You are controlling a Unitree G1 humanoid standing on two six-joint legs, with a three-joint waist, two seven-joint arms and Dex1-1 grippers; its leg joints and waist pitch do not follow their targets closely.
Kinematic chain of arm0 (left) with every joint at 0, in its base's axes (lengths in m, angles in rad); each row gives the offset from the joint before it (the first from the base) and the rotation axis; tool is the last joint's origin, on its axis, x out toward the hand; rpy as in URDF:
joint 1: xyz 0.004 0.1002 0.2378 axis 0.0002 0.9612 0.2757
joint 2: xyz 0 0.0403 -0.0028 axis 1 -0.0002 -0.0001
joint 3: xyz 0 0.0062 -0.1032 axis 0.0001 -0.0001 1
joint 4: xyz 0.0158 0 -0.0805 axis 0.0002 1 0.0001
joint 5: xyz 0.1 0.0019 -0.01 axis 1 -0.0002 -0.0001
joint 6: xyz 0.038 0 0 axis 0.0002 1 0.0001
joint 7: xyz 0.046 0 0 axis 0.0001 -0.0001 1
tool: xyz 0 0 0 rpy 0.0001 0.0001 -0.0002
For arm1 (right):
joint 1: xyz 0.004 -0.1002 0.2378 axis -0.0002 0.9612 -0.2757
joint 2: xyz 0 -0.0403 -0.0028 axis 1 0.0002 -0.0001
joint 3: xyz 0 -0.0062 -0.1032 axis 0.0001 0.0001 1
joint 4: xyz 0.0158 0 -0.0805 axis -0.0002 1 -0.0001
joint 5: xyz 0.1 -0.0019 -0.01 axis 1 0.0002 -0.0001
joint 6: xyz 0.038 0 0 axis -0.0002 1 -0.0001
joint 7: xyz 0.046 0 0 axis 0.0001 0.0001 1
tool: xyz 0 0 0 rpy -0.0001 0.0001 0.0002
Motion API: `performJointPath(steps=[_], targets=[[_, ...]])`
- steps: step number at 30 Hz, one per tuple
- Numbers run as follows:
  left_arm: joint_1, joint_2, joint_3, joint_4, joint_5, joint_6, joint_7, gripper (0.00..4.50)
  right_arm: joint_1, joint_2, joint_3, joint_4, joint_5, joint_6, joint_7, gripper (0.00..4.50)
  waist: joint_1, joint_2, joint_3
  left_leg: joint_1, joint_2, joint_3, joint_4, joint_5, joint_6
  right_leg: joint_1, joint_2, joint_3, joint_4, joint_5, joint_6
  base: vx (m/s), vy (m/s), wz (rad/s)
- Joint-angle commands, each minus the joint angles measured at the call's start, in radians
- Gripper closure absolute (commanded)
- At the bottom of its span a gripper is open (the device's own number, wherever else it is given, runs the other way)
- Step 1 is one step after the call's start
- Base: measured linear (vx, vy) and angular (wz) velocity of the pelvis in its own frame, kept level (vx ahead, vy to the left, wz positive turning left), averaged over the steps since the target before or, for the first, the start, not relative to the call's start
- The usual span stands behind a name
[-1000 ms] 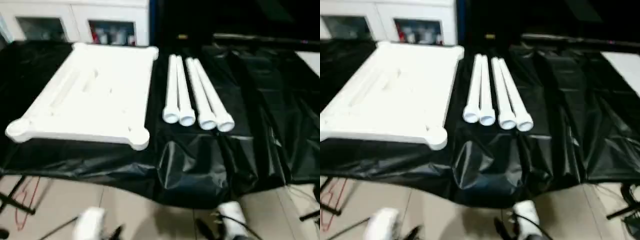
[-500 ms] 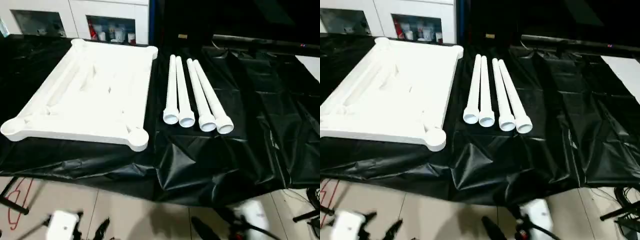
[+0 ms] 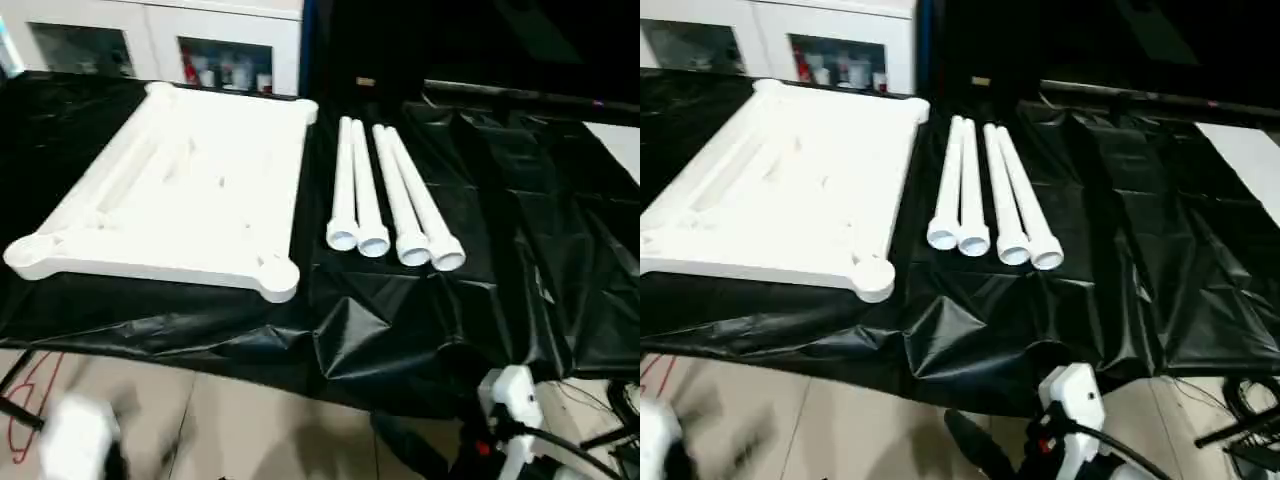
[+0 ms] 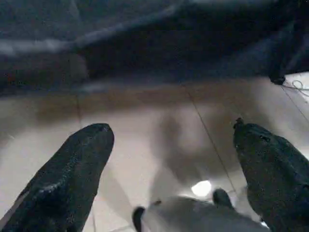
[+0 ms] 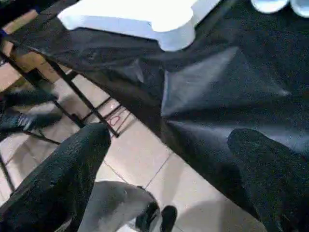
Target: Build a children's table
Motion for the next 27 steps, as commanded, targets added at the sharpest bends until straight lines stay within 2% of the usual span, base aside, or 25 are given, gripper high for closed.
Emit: performJointPath(steps=[1,2,3,4,6,7,8,9,10,11,12,13,14,15,16,17,18,19,21,22,23,24,25,27], targets=[[-0.060,-0.014,0.014,-0.066,-0.017,0.020,0.044,0.02,-0.055,0.025,-0.048,0.005,0.038,0.019,-0.052,0.00,0.004,0.011,-0.014,0.009,0.038,-0.022,-0.074,-0.260,-0.006,-0.001,-0.061,0.048,-0.072,-0.042,-0.047,0.000,0.000,0.00],[-0.102,-0.013,0.014,-0.097,-0.031,0.050,0.064,0.02,-0.084,0.038,-0.060,0.014,0.058,0.026,-0.064,0.00,0.009,0.005,-0.010,0.015,0.040,-0.019,-0.073,-0.280,-0.010,-0.008,-0.060,0.049,-0.076,-0.078,-0.056,0.000,0.000,0.00],[-0.124,-0.014,0.015,-0.108,-0.038,0.063,0.075,0.02,-0.097,0.045,-0.065,0.020,0.061,0.025,-0.070,0.00,0.013,0.008,-0.010,0.016,0.039,-0.020,-0.073,-0.285,-0.015,-0.008,-0.062,0.050,-0.073,-0.094,-0.058,0.000,0.000,0.00],[-0.187,-0.015,0.016,-0.140,-0.060,0.103,0.103,0.02,-0.136,0.067,-0.079,0.039,0.068,0.022,-0.084,0.00,0.021,0.010,-0.012,0.013,0.037,-0.020,-0.072,-0.280,-0.025,-0.006,-0.061,0.049,-0.072,-0.118,-0.053,0.000,0.000,0.00],[-0.259,-0.007,0.008,-0.165,-0.068,0.136,0.118,0.02,-0.185,0.084,-0.095,0.062,0.095,0.040,-0.095,0.00,0.023,0.010,-0.018,0.014,0.034,-0.023,-0.071,-0.260,-0.038,-0.003,-0.058,0.046,-0.063,-0.089,-0.052,0.000,0.000,0.00],[-0.280,-0.010,0.006,-0.168,-0.069,0.144,0.124,0.02,-0.199,0.087,-0.097,0.067,0.095,0.041,-0.098,0.00,0.023,0.009,-0.020,0.012,0.033,-0.022,-0.069,-0.246,-0.039,-0.001,-0.057,0.045,-0.062,-0.070,-0.052,0.000,0.000,0.00],[-0.334,-0.018,0.002,-0.169,-0.066,0.166,0.143,0.02,-0.235,0.095,-0.101,0.082,0.093,0.042,-0.109,0.00,0.023,0.009,-0.022,0.011,0.031,-0.021,-0.066,-0.215,-0.043,0.001,-0.055,0.044,-0.056,-0.015,-0.049,0.000,0.000,0.00],[-0.347,-0.023,0.002,-0.166,-0.062,0.172,0.148,0.02,-0.245,0.098,-0.100,0.087,0.092,0.043,-0.113,0.00,0.023,0.009,-0.022,0.011,0.031,-0.021,-0.066,-0.215,-0.043,0.001,-0.055,0.044,-0.056,-0.015,-0.049,0.000,0.000,0.00],[-0.409,-0.043,0.005,-0.143,-0.049,0.184,0.178,0.02,-0.289,0.113,-0.108,0.122,0.063,0.034,-0.147,0.00,0.022,0.007,-0.026,0.008,0.029,-0.023,-0.063,-0.198,-0.047,0.006,-0.056,0.043,-0.053,-0.004,-0.046,0.000,0.000,0.00],[-0.445,-0.055,0.008,-0.129,-0.042,0.194,0.198,0.02,-0.314,0.122,-0.114,0.144,0.046,0.032,-0.171,0.00,0.020,0.011,-0.029,0.008,0.028,-0.024,-0.060,-0.179,-0.060,0.004,-0.056,0.042,-0.049,0.006,-0.048,0.000,0.000,0.00],[-0.445,-0.055,0.008,-0.129,-0.042,0.194,0.198,0.02,-0.314,0.122,-0.114,0.144,0.046,0.032,-0.171,0.00,0.021,0.010,-0.031,0.008,0.026,-0.022,-0.057,-0.169,-0.063,0.004,-0.055,0.043,-0.049,0.017,-0.049,0.000,0.000,0.00],[-0.566,-0.065,0.001,-0.041,0.033,0.211,0.280,0.02,-0.395,0.133,-0.104,0.235,-0.057,-0.019,-0.221,0.00,0.023,0.012,-0.030,0.008,0.027,-0.022,-0.056,-0.170,-0.065,0.004,-0.056,0.043,-0.048,0.023,-0.048,0.000,0.000,0.00],[-0.613,-0.073,-0.001,0.000,0.051,0.199,0.303,0.02,-0.428,0.138,-0.094,0.277,-0.098,-0.046,-0.236,0.00,0.020,0.020,-0.032,0.012,0.021,-0.023,-0.055,-0.193,-0.087,0.000,-0.055,0.042,-0.049,-0.025,-0.046,0.000,0.000,0.00],[-0.658,-0.087,-0.002,0.039,0.055,0.200,0.327,0.02,-0.467,0.147,-0.093,0.334,-0.126,-0.057,-0.262,0.00,0.020,0.022,-0.035,0.010,0.020,-0.023,-0.052,-0.183,-0.091,0.003,-0.056,0.043,-0.048,-0.017,-0.049,0.000,0.000,0.00],[-0.683,-0.096,-0.001,0.061,0.050,0.199,0.338,0.02,-0.490,0.155,-0.092,0.370,-0.137,-0.059,-0.279,0.00,0.021,0.020,-0.035,0.011,0.020,-0.023,-0.052,-0.177,-0.095,0.003,-0.057,0.042,-0.047,-0.011,-0.059,0.000,0.000,0.00],[-0.720,-0.099,-0.023,0.081,0.053,0.183,0.326,0.02,-0.535,0.167,-0.084,0.439,-0.193,-0.111,-0.320,0.00,0.024,0.026,-0.037,0.010,0.020,-0.024,-0.052,-0.174,-0.099,0.004,-0.060,0.041,-0.045,-0.010,-0.064,0.000,0.000,0.00],[-0.735,-0.101,-0.032,0.090,0.053,0.174,0.318,0.02,-0.556,0.173,-0.081,0.471,-0.214,-0.133,-0.335,0.00,0.022,0.021,-0.041,0.009,0.019,-0.023,-0.049,-0.160,-0.099,0.006,-0.058,0.042,-0.044,0.010,-0.070,0.000,0.000,0.00],[-0.745,-0.104,-0.037,0.098,0.048,0.167,0.310,0.02,-0.572,0.178,-0.082,0.497,-0.219,-0.142,-0.341,0.00,0.025,0.026,-0.042,0.008,0.019,-0.024,-0.049,-0.154,-0.103,0.006,-0.058,0.040,-0.041,0.031,-0.079,0.000,0.000,0.00],[-0.779,-0.112,-0.051,0.156,0.100,0.154,0.349,0.02,-0.636,0.188,-0.077,0.598,-0.230,-0.232,-0.300,0.00,0.027,0.029,-0.046,0.006,0.021,-0.024,-0.046,-0.156,-0.097,0.009,-0.057,0.039,-0.034,0.080,-0.087,0.000,0.000,0.00],[-0.785,-0.121,-0.051,0.181,0.114,0.150,0.368,0.02,-0.653,0.190,-0.077,0.627,-0.233,-0.244,-0.298,0.00,0.030,0.037,-0.049,0.004,0.018,-0.025,-0.043,-0.151,-0.090,0.012,-0.058,0.038,-0.032,0.102,-0.095,0.000,0.000,0.00],[-0.793,-0.129,-0.054,0.211,0.141,0.146,0.398,0.02,-0.680,0.193,-0.077,0.668,-0.243,-0.255,-0.297,0.00,0.036,0.054,-0.052,-0.003,0.016,-0.027,-0.038,-0.098,-0.074,0.019,-0.060,0.038,-0.025,0.177,-0.109,0.000,0.000,0.00],[-0.800,-0.130,-0.061,0.233,0.175,0.143,0.428,0.02,-0.707,0.193,-0.075,0.701,-0.252,-0.268,-0.292,0.00,0.036,0.052,-0.052,-0.002,0.015,-0.025,-0.035,-0.092,-0.070,0.018,-0.058,0.037,-0.028,0.198,-0.113,0.000,0.000,0.00],[-0.803,-0.136,-0.062,0.240,0.187,0.143,0.446,0.02,-0.724,0.190,-0.075,0.717,-0.250,-0.274,-0.278,0.00,0.032,0.046,-0.051,-0.005,0.014,-0.025,-0.035,-0.085,-0.066,0.021,-0.056,0.036,-0.026,0.212,-0.118,0.000,0.000,0.00],[-0.817,-0.141,-0.068,0.277,0.199,0.120,0.449,0.02,-0.767,0.192,-0.069,0.761,-0.268,-0.306,-0.256,0.00,0.038,0.050,-0.059,-0.006,0.013,-0.025,-0.029,-0.048,-0.047,0.025,-0.057,0.036,-0.020,0.260,-0.131,0.000,0.000,0.00]])
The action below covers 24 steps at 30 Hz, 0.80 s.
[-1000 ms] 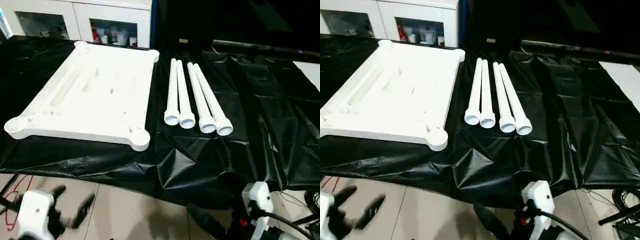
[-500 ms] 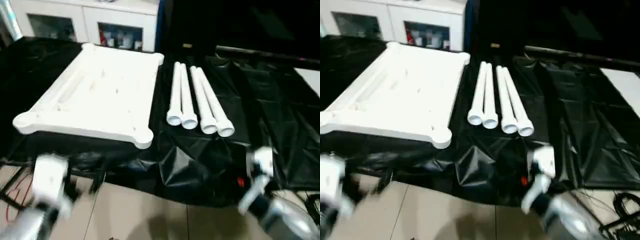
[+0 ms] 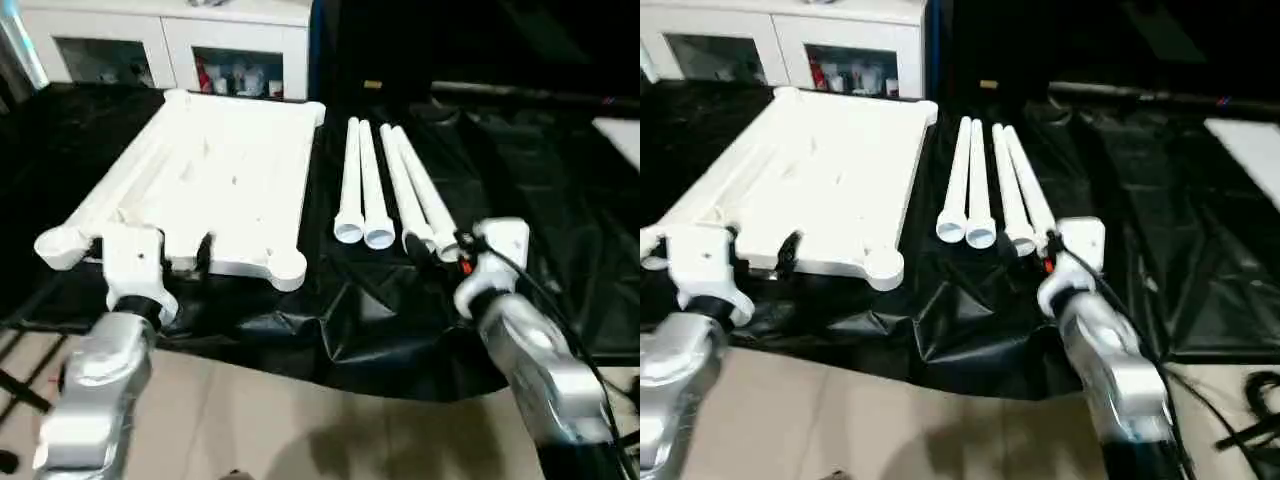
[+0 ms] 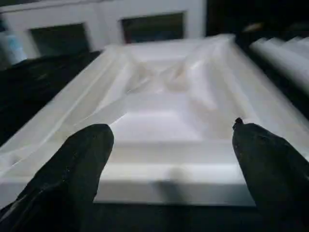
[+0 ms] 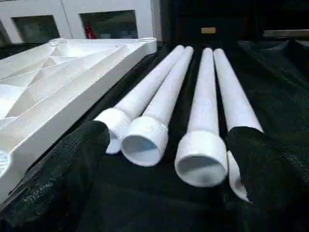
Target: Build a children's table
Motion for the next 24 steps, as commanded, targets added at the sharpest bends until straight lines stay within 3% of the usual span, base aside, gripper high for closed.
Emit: performJointPath(steps=[1,2,3,4,6,7,9,11,12,13,14,15,16,17,19,20,21,24], targets=[[-0.013,-0.001,-0.011,0.024,0.018,-0.017,0.011,0.02,-0.028,-0.001,0.005,0.019,-0.020,-0.030,0.017,0.00,0.010,0.010,-0.059,0.007,0.012,-0.013,-0.056,-0.036,-0.036,0.033,-0.057,0.037,-0.051,0.275,-0.136,0.000,0.000,0.00],[-0.030,-0.001,-0.027,0.036,0.031,-0.038,0.004,0.02,-0.055,0.001,-0.006,0.045,-0.026,-0.051,0.030,0.00,0.009,-0.001,-0.060,0.004,0.013,-0.012,-0.056,-0.013,-0.025,0.037,-0.056,0.037,-0.044,0.293,-0.141,0.000,0.000,0.00],[-0.034,0.002,-0.031,0.040,0.036,-0.050,0.001,0.02,-0.061,0.004,-0.011,0.048,-0.022,-0.053,0.033,0.00,0.010,0.000,-0.061,0.005,0.015,-0.011,-0.055,-0.006,-0.014,0.033,-0.056,0.036,-0.046,0.288,-0.141,0.000,0.000,0.00],[-0.049,0.006,-0.034,0.045,0.041,-0.075,-0.007,0.02,-0.073,0.013,-0.030,0.049,-0.007,-0.045,0.023,0.00,0.008,-0.010,-0.059,0.007,0.016,-0.008,-0.055,-0.006,-0.007,0.032,-0.055,0.036,-0.049,0.283,-0.141,0.000,0.000,0.00],[-0.079,0.004,-0.022,0.037,0.032,-0.074,0.003,0.02,-0.077,0.024,-0.052,0.039,0.021,-0.008,0.003,0.00,0.012,-0.010,-0.061,0.004,0.014,-0.004,-0.053,0.001,0.016,0.032,-0.063,0.042,-0.044,0.280,-0.141,0.000,0.000,0.00],[-0.096,-0.007,-0.012,0.016,0.024,-0.054,0.014,0.02,-0.067,0.021,-0.054,0.014,0.031,0.019,-0.003,0.00,0.013,-0.015,-0.060,0.003,0.013,0.002,-0.052,-0.005,0.035,0.032,-0.068,0.046,-0.049,0.273,-0.140,0.000,0.000,0.00],[-0.134,-0.017,0.005,-0.006,0.000,-0.036,0.010,0.02,-0.047,0.028,-0.044,-0.037,0.032,0.052,-0.021,0.00,0.017,-0.024,-0.059,-0.006,0.014,0.009,-0.046,-0.025,0.106,0.036,-0.093,0.059,-0.057,0.231,-0.157,0.000,0.000,0.00],[-0.157,-0.014,0.012,0.006,-0.004,-0.045,0.003,0.02,-0.030,0.049,-0.037,-0.066,0.037,0.075,-0.035,0.00,0.015,-0.026,-0.057,-0.002,0.017,0.010,-0.049,-0.034,0.128,0.029,-0.090,0.057,-0.061,0.167,-0.174,0.000,0.000,0.00],[-0.164,-0.009,0.010,0.016,0.006,-0.048,0.003,0.02,-0.019,0.065,-0.040,-0.085,0.070,0.117,-0.036,0.00,0.011,-0.026,-0.055,0.000,0.023,0.006,-0.055,-0.035,0.124,0.026,-0.082,0.051,-0.059,0.129,-0.179,0.000,0.000,0.00],[-0.167,-0.008,0.006,0.028,0.016,-0.046,0.008,0.02,-0.008,0.079,-0.046,-0.095,0.086,0.128,-0.035,0.00,0.004,-0.015,-0.055,0.009,0.028,0.001,-0.060,-0.048,0.093,0.016,-0.068,0.043,-0.057,0.104,-0.177,0.000,0.000,0.00],[-0.166,-0.002,0.003,0.038,0.030,-0.041,0.013,0.02,0.008,0.102,-0.048,-0.091,0.062,0.076,-0.054,0.00,-0.001,-0.015,-0.054,0.012,0.031,-0.003,-0.064,-0.060,0.069,0.013,-0.063,0.039,-0.056,0.094,-0.174,0.000,0.000,0.00],[-0.165,0.000,-0.001,0.044,0.039,-0.039,0.016,0.02,0.018,0.114,-0.050,-0.087,0.040,0.032,-0.068,0.00,-0.008,-0.009,-0.053,0.015,0.032,-0.007,-0.069,-0.092,0.015,0.009,-0.056,0.034,-0.059,0.078,-0.158,0.000,0.000,0.00],[-0.163,0.005,-0.007,0.046,0.043,-0.038,0.009,0.02,0.032,0.121,-0.043,-0.088,0.004,0.005,-0.095,0.00,-0.009,-0.005,-0.052,0.016,0.031,-0.006,-0.070,-0.110,-0.007,0.006,-0.057,0.035,-0.060,0.069,-0.150,0.000,0.000,0.00],[-0.163,0.009,-0.009,0.049,0.042,-0.039,-0.002,0.02,0.044,0.124,-0.034,-0.097,-0.003,0.008,-0.099,0.00,-0.011,-0.008,-0.050,0.016,0.026,-0.005,-0.072,-0.135,-0.036,0.006,-0.057,0.037,-0.065,0.046,-0.134,0.000,0.000,0.00],[-0.167,0.014,-0.016,0.057,0.047,-0.036,-0.011,0.02,0.056,0.129,-0.037,-0.109,0.009,0.027,-0.104,0.00,-0.010,-0.011,-0.047,0.016,0.024,-0.005,-0.076,-0.188,-0.053,0.006,-0.059,0.041,-0.071,-0.003,-0.115,0.000,0.000,0.00],[-0.169,0.018,-0.021,0.058,0.053,-0.031,-0.012,0.02,0.059,0.133,-0.044,-0.114,0.011,0.032,-0.115,0.00,-0.012,0.000,-0.045,0.015,0.022,-0.007,-0.078,-0.219,-0.064,0.003,-0.059,0.041,-0.077,-0.035,-0.103,0.000,0.000,0.00],[-0.171,0.019,-0.023,0.058,0.050,-0.019,-0.016,0.02,0.059,0.134,-0.049,-0.116,0.012,0.034,-0.117,0.00,-0.010,0.004,-0.046,0.014,0.021,-0.010,-0.079,-0.233,-0.069,0.004,-0.061,0.042,-0.076,-0.053,-0.096,0.000,0.000,0.00],[-0.158,0.013,-0.031,0.068,0.045,-0.020,-0.025,0.02,0.055,0.111,-0.031,-0.106,-0.008,0.034,-0.084,0.00,-0.011,-0.011,-0.044,0.007,0.019,-0.006,-0.078,-0.232,-0.054,0.003,-0.064,0.046,-0.083,-0.085,-0.090,0.000,0.000,0.00]])
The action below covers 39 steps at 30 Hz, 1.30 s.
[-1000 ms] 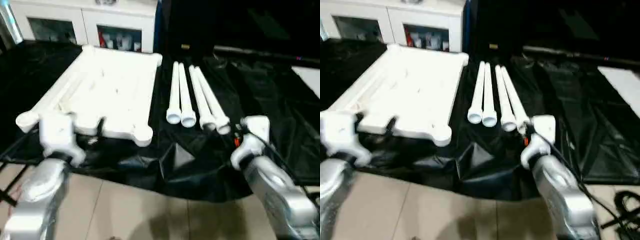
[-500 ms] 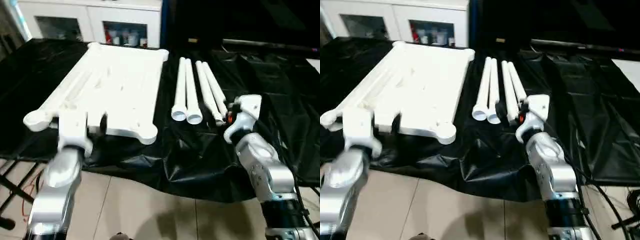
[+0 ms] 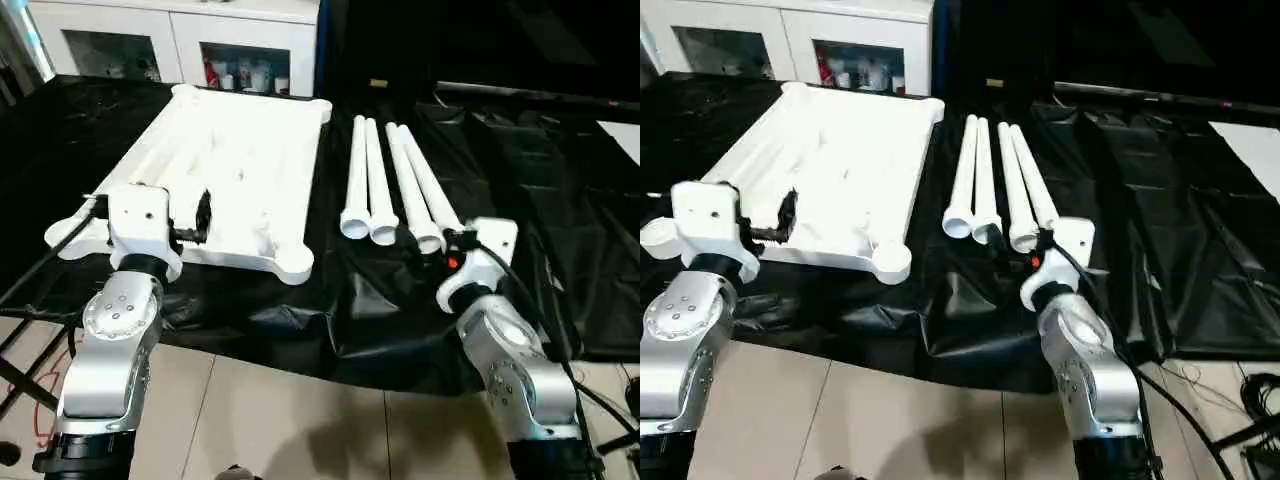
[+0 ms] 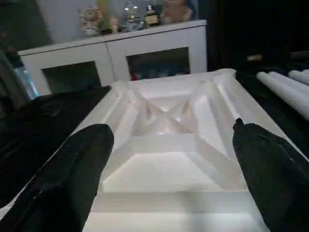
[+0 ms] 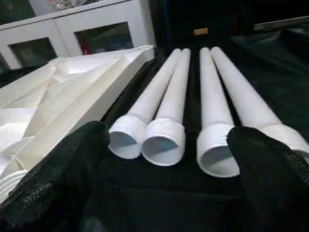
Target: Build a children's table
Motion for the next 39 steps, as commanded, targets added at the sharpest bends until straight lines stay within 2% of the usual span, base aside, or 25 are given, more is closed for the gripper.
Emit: performJointPath(steps=[1,4,5,7,10,11,13,17,21,23,25,26,27,28,29,30,31,32,33,34,35,36,37,38,39], targets=[[0.009,-0.001,-0.014,0.014,0.007,0.008,-0.013,0.02,-0.007,-0.026,0.005,-0.014,-0.021,0.005,0.030,0.00,-0.001,0.007,-0.049,0.016,0.019,-0.008,-0.079,-0.235,-0.051,0.021,-0.067,0.043,-0.084,-0.112,-0.094,0.000,0.000,0.00],[0.032,-0.004,-0.020,0.023,0.020,0.002,-0.011,0.02,-0.021,-0.038,0.009,-0.021,-0.026,0.008,0.050,0.00,0.014,-0.006,-0.052,-0.011,0.011,-0.001,-0.056,-0.151,0.067,0.040,-0.115,0.071,-0.103,-0.139,-0.109,0.000,0.000,0.00],[0.042,-0.008,-0.019,0.032,0.028,-0.001,-0.004,0.02,-0.040,-0.048,0.009,-0.024,-0.023,0.015,0.060,0.00,0.025,-0.026,-0.055,-0.027,0.010,-0.011,-0.021,-0.111,0.144,0.053,-0.164,0.101,-0.123,-0.165,-0.106,0.000,0.000,0.00],[0.046,-0.011,-0.016,0.037,0.030,-0.003,0.000,0.02,-0.046,-0.054,0.012,-0.021,-0.027,0.014,0.063,0.00,0.036,-0.017,-0.055,-0.030,0.018,-0.026,-0.008,-0.086,0.175,0.051,-0.188,0.115,-0.131,-0.182,-0.119,0.004,0.037,-0.01],[0.049,-0.014,-0.020,0.037,0.037,-0.003,0.005,0.02,-0.050,-0.059,0.012,-0.009,-0.035,0.009,0.061,0.00,0.018,0.001,-0.062,0.015,0.016,-0.002,-0.050,-0.025,0.256,0.007,-0.083,0.053,-0.085,-0.067,-0.170,0.003,0.114,0.05],[0.053,-0.015,-0.030,0.027,0.035,-0.003,-0.003,0.02,-0.044,-0.056,0.013,-0.012,-0.036,0.012,0.059,0.00,0.005,0.006,-0.069,0.044,0.009,0.001,-0.047,0.055,0.351,-0.015,-0.057,0.025,-0.063,0.008,-0.163,0.008,0.147,0.08],[0.054,-0.013,-0.035,0.024,0.040,-0.003,-0.003,0.02,-0.042,-0.054,0.013,-0.015,-0.036,0.014,0.058,0.00,-0.002,-0.007,-0.064,0.037,0.004,0.005,-0.044,0.052,0.389,-0.016,-0.067,0.025,-0.069,0.004,-0.154,0.004,0.155,0.06],[0.053,-0.017,-0.046,0.030,0.042,-0.008,-0.014,0.02,-0.038,-0.056,0.015,-0.014,-0.041,0.018,0.067,0.00,-0.003,-0.010,-0.058,0.009,0.005,0.000,-0.058,-0.133,0.318,0.009,-0.130,0.053,-0.118,-0.178,-0.095,-0.024,0.148,0.02],[0.053,-0.021,-0.047,0.030,0.045,-0.011,-0.016,0.02,-0.040,-0.057,0.016,-0.011,-0.044,0.018,0.070,0.00,-0.058,0.011,-0.049,0.052,-0.009,0.015,-0.128,-0.271,0.218,-0.037,-0.018,-0.042,-0.057,-0.198,-0.030,-0.052,0.137,-0.02],[0.050,-0.022,-0.047,0.033,0.046,-0.016,-0.016,0.02,-0.043,-0.057,0.017,-0.003,-0.051,0.015,0.072,0.00,-0.075,0.006,-0.044,0.036,-0.007,0.025,-0.160,-0.404,0.122,-0.031,-0.017,-0.068,-0.023,-0.162,0.004,-0.080,0.091,0.06],[0.048,-0.023,-0.047,0.035,0.046,-0.017,-0.016,0.02,-0.044,-0.057,0.018,-0.001,-0.054,0.014,0.073,0.00,-0.077,-0.019,-0.044,0.021,-0.009,0.041,-0.151,-0.555,0.039,-0.025,-0.089,-0.040,-0.083,-0.241,0.004,-0.090,0.051,0.07],[0.043,-0.023,-0.046,0.041,0.046,-0.022,-0.016,0.02,-0.045,-0.055,0.020,0.002,-0.061,0.011,0.071,0.00,-0.052,-0.043,-0.046,0.027,-0.006,0.016,-0.025,-0.552,0.054,-0.032,-0.238,0.064,-0.179,-0.433,-0.015,-0.092,0.064,0.04],[0.043,-0.023,-0.046,0.041,0.046,-0.022,-0.016,0.02,-0.045,-0.055,0.020,0.002,-0.061,0.011,0.071,0.00,-0.045,-0.044,-0.044,-0.030,0.022,-0.076,0.104,-0.339,0.102,0.027,-0.388,0.140,-0.229,-0.595,-0.025,-0.092,0.064,0.04],[0.037,-0.024,-0.047,0.045,0.047,-0.024,-0.015,0.02,-0.046,-0.053,0.021,0.003,-0.063,0.010,0.069,0.00,-0.053,-0.026,-0.042,-0.058,0.012,-0.127,0.152,-0.229,0.082,0.034,-0.403,0.138,-0.224,-0.627,-0.056,-0.041,0.161,-0.37],[0.033,-0.024,-0.048,0.048,0.047,-0.026,-0.015,0.02,-0.047,-0.051,0.023,0.004,-0.064,0.009,0.068,0.00,-0.073,-0.002,-0.016,-0.039,-0.015,-0.136,0.023,-0.360,0.014,0.021,-0.218,-0.037,-0.183,-0.799,-0.056,-0.005,0.228,-0.48],[0.033,-0.024,-0.048,0.048,0.047,-0.026,-0.015,0.02,-0.047,-0.051,0.023,0.004,-0.064,0.009,0.068,0.00,-0.097,0.012,-0.021,-0.001,-0.017,-0.121,-0.034,-0.563,-0.003,-0.013,-0.124,-0.079,-0.138,-0.722,-0.035,-0.005,0.228,-0.48],[0.029,-0.024,-0.050,0.051,0.051,-0.026,-0.015,0.02,-0.047,-0.050,0.024,0.007,-0.067,0.007,0.068,0.00,-0.134,0.023,-0.019,0.003,-0.022,-0.121,-0.090,-0.752,-0.040,-0.024,-0.059,-0.103,-0.074,-0.551,-0.021,-0.077,0.198,-0.12],[0.027,-0.024,-0.051,0.053,0.053,-0.026,-0.016,0.02,-0.047,-0.050,0.026,0.010,-0.070,0.005,0.069,0.00,-0.137,0.048,-0.032,-0.002,-0.043,-0.131,-0.151,-0.812,-0.079,0.006,-0.001,-0.116,0.080,-0.140,-0.040,-0.093,0.147,0.05],[0.024,-0.025,-0.051,0.055,0.053,-0.028,-0.018,0.02,-0.047,-0.050,0.027,0.011,-0.073,0.005,0.071,0.00,-0.143,0.047,-0.026,0.031,-0.030,-0.136,-0.137,-0.685,-0.020,-0.021,-0.016,-0.109,0.068,-0.025,-0.041,-0.093,0.147,0.05],[0.022,-0.026,-0.051,0.058,0.053,-0.030,-0.019,0.02,-0.048,-0.050,0.027,0.013,-0.076,0.005,0.073,0.00,-0.144,0.042,-0.019,0.027,-0.024,-0.131,-0.143,-0.645,-0.001,-0.015,-0.024,-0.105,0.054,-0.025,-0.041,-0.044,0.118,-0.09],[0.019,-0.027,-0.051,0.062,0.051,-0.035,-0.022,0.02,-0.048,-0.050,0.027,0.015,-0.079,0.006,0.074,0.00,-0.149,0.020,-0.042,0.057,-0.025,-0.144,-0.135,-0.534,0.017,0.000,-0.056,-0.086,0.007,-0.028,-0.038,-0.040,0.088,-0.27],[0.019,-0.027,-0.051,0.062,0.051,-0.035,-0.022,0.02,-0.048,-0.050,0.027,0.015,-0.079,0.006,0.074,0.00,-0.119,-0.044,-0.066,-0.001,-0.026,-0.124,-0.091,-0.427,0.011,0.055,-0.171,0.002,-0.068,-0.078,-0.006,-0.040,0.088,-0.27],[0.018,-0.024,-0.055,0.062,0.058,-0.037,-0.022,0.02,-0.047,-0.051,0.027,0.015,-0.080,0.006,0.074,0.00,-0.070,-0.038,-0.047,-0.015,-0.024,-0.116,0.030,-0.379,-0.002,0.049,-0.328,0.090,-0.155,-0.200,-0.071,-0.051,0.082,-0.20],[0.018,-0.013,-0.075,0.057,0.078,-0.050,-0.029,0.02,-0.047,-0.053,0.026,0.015,-0.080,0.005,0.073,0.00,-0.092,-0.032,-0.056,-0.069,-0.026,-0.171,0.164,-0.158,-0.007,0.089,-0.379,0.085,-0.159,-0.244,-0.124,-0.044,0.116,-0.41],[0.017,-0.007,-0.086,0.055,0.095,-0.049,-0.026,0.02,-0.047,-0.054,0.025,0.016,-0.080,0.004,0.073,0.00,-0.085,-0.035,-0.033,-0.060,-0.027,-0.142,0.077,-0.082,-0.074,0.065,-0.232,-0.043,-0.144,-0.378,-0.172,-0.044,0.116,-0.41]])
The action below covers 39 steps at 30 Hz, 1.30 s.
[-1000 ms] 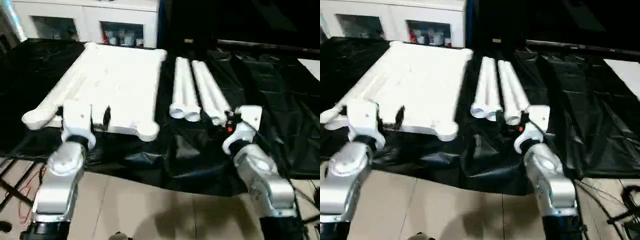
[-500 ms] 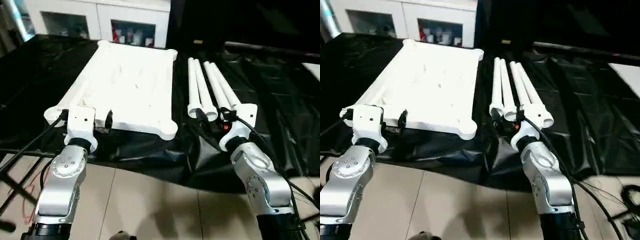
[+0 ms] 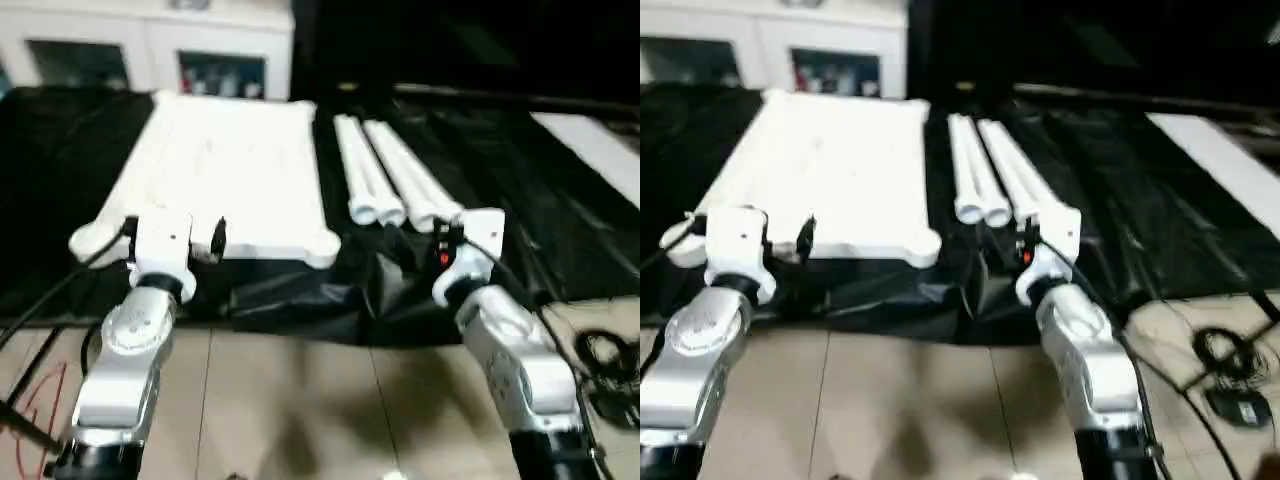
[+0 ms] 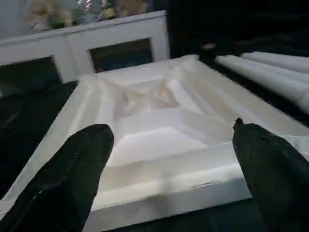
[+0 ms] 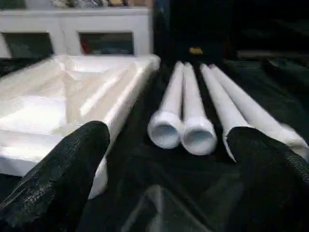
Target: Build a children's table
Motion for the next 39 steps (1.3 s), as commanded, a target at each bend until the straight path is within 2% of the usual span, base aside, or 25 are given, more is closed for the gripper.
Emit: performJointPath(steps=[1,2,4,6,9,10,11,12,13,14,15,16,18,21,22,24,26,28,29,30,31,35,37,38,39], targets=[[-0.013,0.017,-0.014,0.000,0.036,-0.006,-0.004,0.02,-0.003,0.004,0.000,-0.004,-0.002,0.004,0.001,0.00,0.003,0.013,-0.038,-0.006,0.104,-0.028,-0.147,-0.046,-0.135,0.042,-0.070,0.000,-0.113,-0.384,-0.199,-0.010,0.158,-0.53],[-0.015,0.017,-0.019,0.003,0.036,-0.001,-0.007,0.02,-0.005,0.004,-0.003,-0.005,-0.004,0.005,0.001,0.00,-0.034,0.072,-0.054,0.068,0.231,-0.100,-0.247,-0.375,-0.200,-0.011,0.042,0.018,-0.007,-0.141,-0.138,-0.036,0.101,0.07],[-0.016,0.015,-0.018,0.003,0.033,0.001,-0.007,0.02,-0.005,0.004,-0.004,-0.005,-0.004,0.005,0.001,0.00,-0.039,0.081,-0.050,0.069,0.279,-0.130,-0.281,-0.363,-0.211,-0.032,0.049,0.028,0.051,-0.047,-0.122,-0.046,0.074,0.14],[-0.017,0.010,-0.011,0.006,0.023,0.004,-0.006,0.02,-0.006,0.004,-0.005,-0.009,-0.006,0.004,0.001,0.00,-0.024,0.086,-0.053,0.082,0.291,-0.121,-0.272,-0.186,-0.075,-0.077,0.056,0.043,0.091,-0.088,-0.111,0.000,0.000,0.00],[-0.017,0.008,-0.004,0.008,0.022,-0.010,0.000,0.02,-0.005,0.001,-0.007,-0.012,-0.009,0.006,-0.002,0.00,-0.018,0.053,-0.066,0.096,0.258,-0.108,-0.270,-0.081,0.142,-0.068,0.042,0.065,0.058,-0.061,-0.181,-0.029,-0.118,-0.02],[-0.019,0.002,0.006,0.008,0.014,0.005,0.006,0.02,-0.005,0.000,-0.009,-0.013,-0.010,0.008,-0.002,0.00,-0.012,0.019,-0.063,0.062,0.191,-0.062,-0.251,-0.080,0.254,-0.031,0.017,0.093,-0.006,0.017,-0.304,-0.040,-0.202,0.00],[-0.023,-0.007,0.024,0.008,0.001,0.012,0.012,0.02,-0.006,-0.001,-0.013,-0.016,-0.010,0.012,-0.001,0.00,0.023,-0.036,-0.074,-0.024,0.024,0.062,-0.080,-0.091,0.256,0.041,-0.025,0.135,-0.120,0.128,-0.451,-0.038,-0.208,0.00],[-0.024,-0.008,0.028,0.008,-0.002,0.015,0.011,0.02,-0.007,-0.001,-0.014,-0.017,-0.009,0.014,0.000,0.00,0.062,-0.038,-0.069,-0.022,0.027,0.076,-0.020,-0.061,0.140,0.047,-0.068,0.152,-0.132,0.061,-0.368,-0.038,-0.208,0.00],[-0.028,-0.012,0.035,0.008,-0.003,0.029,0.018,0.02,-0.010,-0.003,-0.015,-0.018,-0.011,0.016,0.000,0.00,0.066,-0.044,-0.057,-0.036,0.034,0.073,-0.038,-0.018,0.092,0.048,-0.066,0.150,-0.121,0.062,-0.266,-0.038,-0.197,-0.05],[-0.030,-0.014,0.039,0.008,-0.010,0.028,0.016,0.02,-0.012,-0.004,-0.014,-0.020,-0.013,0.016,0.002,0.00,0.077,-0.031,-0.049,-0.010,0.067,0.051,-0.105,-0.016,0.043,0.049,-0.074,0.160,-0.116,-0.001,-0.013,-0.046,-0.178,-0.06],[-0.030,-0.014,0.038,0.007,-0.009,0.028,0.016,0.02,-0.012,-0.004,-0.014,-0.020,-0.013,0.016,0.002,0.00,0.077,-0.031,-0.049,-0.010,0.067,0.051,-0.105,-0.016,0.043,0.049,-0.074,0.160,-0.116,-0.001,-0.013,-0.046,-0.178,-0.06],[-0.030,-0.006,0.027,-0.005,0.003,0.025,0.010,0.02,-0.019,-0.010,-0.013,-0.025,-0.017,0.018,0.006,0.00,0.071,-0.008,-0.051,0.008,0.122,0.026,-0.177,-0.018,0.072,0.048,-0.032,0.121,-0.106,-0.022,0.025,-0.048,-0.139,-0.03],[-0.030,-0.004,0.021,-0.020,0.003,0.025,0.003,0.02,-0.025,-0.015,-0.012,-0.028,-0.020,0.019,0.008,0.00,0.074,0.020,-0.056,0.056,0.191,0.011,-0.208,-0.073,0.095,0.022,-0.027,0.104,-0.109,-0.044,-0.011,-0.043,-0.107,0.00],[-0.033,-0.007,0.028,-0.077,-0.006,0.065,-0.004,0.02,-0.047,-0.043,0.003,-0.035,-0.049,0.007,0.017,0.00,0.078,0.023,-0.027,0.083,0.171,0.048,-0.224,-0.356,0.021,0.038,-0.032,0.096,-0.134,-0.384,-0.121,-0.013,-0.022,0.02],[-0.036,-0.005,0.030,-0.090,-0.005,0.079,-0.005,0.02,-0.057,-0.049,0.008,-0.037,-0.054,0.005,0.021,0.00,0.082,0.024,-0.019,0.097,0.151,0.063,-0.214,-0.390,0.016,0.037,-0.028,0.091,-0.155,-0.542,-0.111,0.000,0.000,0.00],[-0.042,-0.001,0.032,-0.108,0.009,0.098,0.000,0.02,-0.069,-0.056,0.010,-0.038,-0.059,-0.002,0.030,0.00,0.093,0.013,0.001,0.054,0.110,0.071,-0.100,-0.279,0.083,0.098,-0.139,0.000,-0.248,-1.044,-0.017,-0.009,0.023,0.19],[-0.048,-0.003,0.046,-0.128,0.000,0.120,0.007,0.02,-0.073,-0.064,0.011,-0.043,-0.067,-0.004,0.041,0.00,0.079,0.039,0.008,0.039,0.130,0.080,-0.066,-0.237,0.079,0.148,-0.174,-0.075,-0.269,-1.029,-0.009,0.055,0.092,0.39],[-0.051,-0.010,0.066,-0.139,-0.021,0.134,0.012,0.02,-0.075,-0.063,0.007,-0.056,-0.055,0.005,0.046,0.00,0.067,0.073,0.008,0.018,0.150,0.059,-0.148,-0.364,0.060,0.196,-0.104,-0.117,-0.210,-0.837,-0.022,0.101,0.109,0.45],[-0.053,-0.015,0.073,-0.131,-0.030,0.132,0.012,0.02,-0.073,-0.055,0.004,-0.062,-0.039,0.009,0.052,0.00,0.058,0.090,-0.004,0.046,0.157,0.015,-0.229,-0.494,0.063,0.183,-0.010,-0.110,-0.130,-0.613,-0.040,0.130,0.074,0.61],[-0.055,-0.010,0.067,-0.115,-0.024,0.118,0.005,0.02,-0.073,-0.054,0.013,-0.060,-0.048,0.006,0.050,0.00,0.008,0.105,-0.033,0.242,0.257,-0.065,-0.268,-0.589,0.069,0.035,0.035,-0.046,-0.013,-0.349,-0.089,0.130,0.074,0.61],[-0.057,-0.010,0.066,-0.105,-0.026,0.114,-0.001,0.02,-0.074,-0.050,0.014,-0.059,-0.050,0.004,0.047,0.00,-0.017,0.086,-0.043,0.262,0.279,-0.116,-0.275,-0.496,0.103,-0.010,0.042,-0.021,0.053,-0.235,-0.069,0.217,0.067,0.36],[-0.052,-0.040,0.073,-0.044,-0.063,0.086,-0.019,0.02,-0.070,0.007,-0.032,-0.064,0.006,0.011,0.008,0.00,-0.004,0.060,-0.036,0.240,0.186,0.001,-0.257,-0.195,0.267,-0.121,0.042,0.028,0.086,0.061,-0.023,0.205,0.025,0.06],[-0.047,-0.052,0.078,-0.036,-0.076,0.088,-0.019,0.02,-0.066,0.020,-0.045,-0.065,0.025,0.015,0.006,0.00,0.012,0.010,-0.028,0.187,0.095,0.091,-0.248,-0.197,0.230,-0.064,0.012,0.069,-0.041,0.122,-0.091,0.201,-0.067,-0.02],[-0.030,-0.043,0.049,-0.025,-0.059,0.082,-0.035,0.02,-0.060,0.018,-0.044,-0.041,0.023,0.018,0.019,0.00,0.044,-0.067,-0.062,0.114,-0.004,0.105,-0.125,-0.232,0.193,0.076,-0.043,0.191,-0.105,-0.138,-0.115,0.233,-0.093,0.19],[-0.019,-0.035,0.029,-0.019,-0.045,0.078,-0.046,0.02,-0.056,0.015,-0.042,-0.025,0.019,0.020,0.027,0.00,0.076,-0.029,-0.051,0.122,-0.013,0.093,-0.065,-0.218,0.166,0.082,-0.134,0.256,-0.152,-0.254,-0.214,0.233,-0.093,0.19]])
